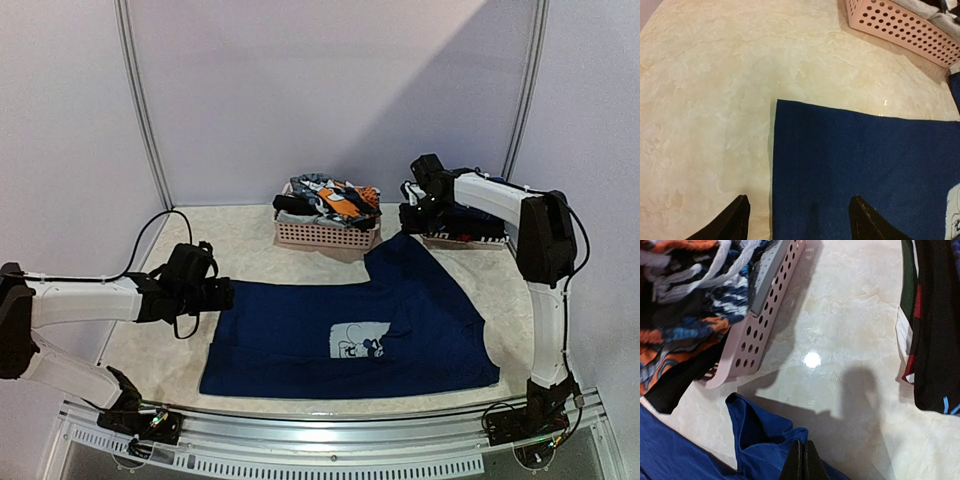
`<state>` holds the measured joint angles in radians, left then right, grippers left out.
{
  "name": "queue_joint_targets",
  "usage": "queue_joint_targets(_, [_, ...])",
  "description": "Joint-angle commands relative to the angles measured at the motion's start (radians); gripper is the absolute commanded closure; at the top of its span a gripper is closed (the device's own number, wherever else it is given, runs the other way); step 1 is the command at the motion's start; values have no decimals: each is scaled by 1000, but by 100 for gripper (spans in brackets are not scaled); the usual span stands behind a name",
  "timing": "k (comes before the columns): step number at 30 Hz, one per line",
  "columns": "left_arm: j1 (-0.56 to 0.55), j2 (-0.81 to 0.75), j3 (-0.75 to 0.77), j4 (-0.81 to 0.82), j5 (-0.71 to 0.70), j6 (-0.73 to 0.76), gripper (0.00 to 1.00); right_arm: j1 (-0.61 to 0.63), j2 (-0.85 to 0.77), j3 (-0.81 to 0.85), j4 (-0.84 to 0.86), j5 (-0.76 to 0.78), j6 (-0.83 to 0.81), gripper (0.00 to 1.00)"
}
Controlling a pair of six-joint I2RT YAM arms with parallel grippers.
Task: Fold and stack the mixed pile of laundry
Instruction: Pick up the 1/3-folded T-shirt from the center of the board.
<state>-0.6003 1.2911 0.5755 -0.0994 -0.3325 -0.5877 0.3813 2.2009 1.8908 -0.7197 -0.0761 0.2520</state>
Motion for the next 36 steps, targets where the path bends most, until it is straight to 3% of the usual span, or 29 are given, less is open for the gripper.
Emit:
queue_joint_targets(1, [60, 41, 59, -26, 44, 25, 31, 14, -89, -73, 49, -8, -31, 100])
queue_joint_targets(10, [166, 255, 200, -33, 89, 58, 34, 19, -199, -227, 144, -28, -43, 100])
queue_joint_targets(19, [220, 522, 441, -109, 144, 121, 49, 20, -261, -310, 184, -45, -48, 100])
queue_joint_targets(31, [226, 635, 527, -165, 132, 128, 69, 19, -297, -355, 203, -41, -48, 100])
queue_joint_targets(36, [226, 642, 520, -172, 128, 126, 72, 21, -305, -357, 201, -37, -46, 100])
